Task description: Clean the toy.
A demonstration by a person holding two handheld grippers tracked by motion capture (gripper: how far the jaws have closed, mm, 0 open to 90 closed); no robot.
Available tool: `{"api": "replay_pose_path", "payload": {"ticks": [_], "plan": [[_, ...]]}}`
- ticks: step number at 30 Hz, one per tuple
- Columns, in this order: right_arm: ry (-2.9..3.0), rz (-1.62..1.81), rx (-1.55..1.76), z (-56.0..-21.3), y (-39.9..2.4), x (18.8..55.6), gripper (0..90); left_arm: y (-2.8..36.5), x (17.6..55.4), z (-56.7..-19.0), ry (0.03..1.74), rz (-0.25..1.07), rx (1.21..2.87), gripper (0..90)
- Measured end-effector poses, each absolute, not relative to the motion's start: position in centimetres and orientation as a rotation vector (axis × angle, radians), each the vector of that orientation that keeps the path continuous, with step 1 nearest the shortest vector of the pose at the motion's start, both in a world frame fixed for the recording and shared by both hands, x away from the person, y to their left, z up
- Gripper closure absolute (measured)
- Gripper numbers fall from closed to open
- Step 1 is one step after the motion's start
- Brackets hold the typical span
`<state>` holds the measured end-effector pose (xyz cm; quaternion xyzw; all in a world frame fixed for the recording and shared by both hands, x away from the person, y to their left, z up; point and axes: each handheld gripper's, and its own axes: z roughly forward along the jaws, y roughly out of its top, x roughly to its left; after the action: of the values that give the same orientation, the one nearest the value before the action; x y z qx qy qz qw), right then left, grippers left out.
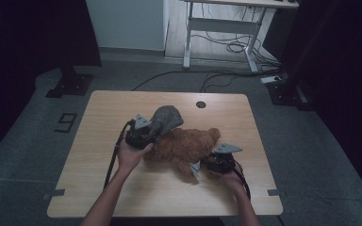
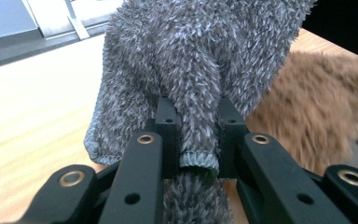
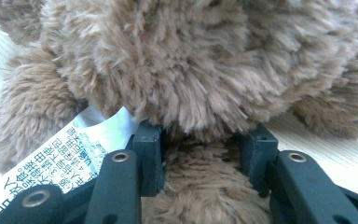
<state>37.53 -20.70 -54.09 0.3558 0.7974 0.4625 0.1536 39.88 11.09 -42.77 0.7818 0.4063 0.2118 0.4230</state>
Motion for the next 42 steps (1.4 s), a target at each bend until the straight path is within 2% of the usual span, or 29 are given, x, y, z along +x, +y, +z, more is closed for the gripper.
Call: {"api": "replay_pose_path", "payload": {"ticks": [4,7,12,24,30,35,42], "plan": [[2.287,1.329,1.015,-54.1,-20.7,37.6,58.1,9.3,41.7,-42.9,1.020,0.499,1.989,75.7],[2.288,1.328,1.013,-54.1,-20.7,37.6,57.7,8.2,42.4,-44.7,1.023,0.455,2.071,75.7],[2.293,1.324,1.012,-54.1,-20.8,37.5,54.5,8.8,42.0,-46.0,1.032,0.420,2.033,76.2],[2.316,1.314,1.062,-53.9,-21.7,36.8,32.9,10.5,38.0,-47.6,0.974,0.416,1.969,77.5],[2.273,1.415,1.022,-52.3,-23.8,35.8,29.8,10.5,36.4,-47.9,0.950,0.446,1.958,77.5],[2.118,1.544,1.031,-49.7,-25.2,35.1,31.2,10.3,35.0,-48.4,0.923,0.482,1.952,77.5],[2.118,1.570,1.044,-49.5,-22.7,35.9,27.7,10.4,33.8,-48.7,0.918,0.488,1.932,77.5]]}}
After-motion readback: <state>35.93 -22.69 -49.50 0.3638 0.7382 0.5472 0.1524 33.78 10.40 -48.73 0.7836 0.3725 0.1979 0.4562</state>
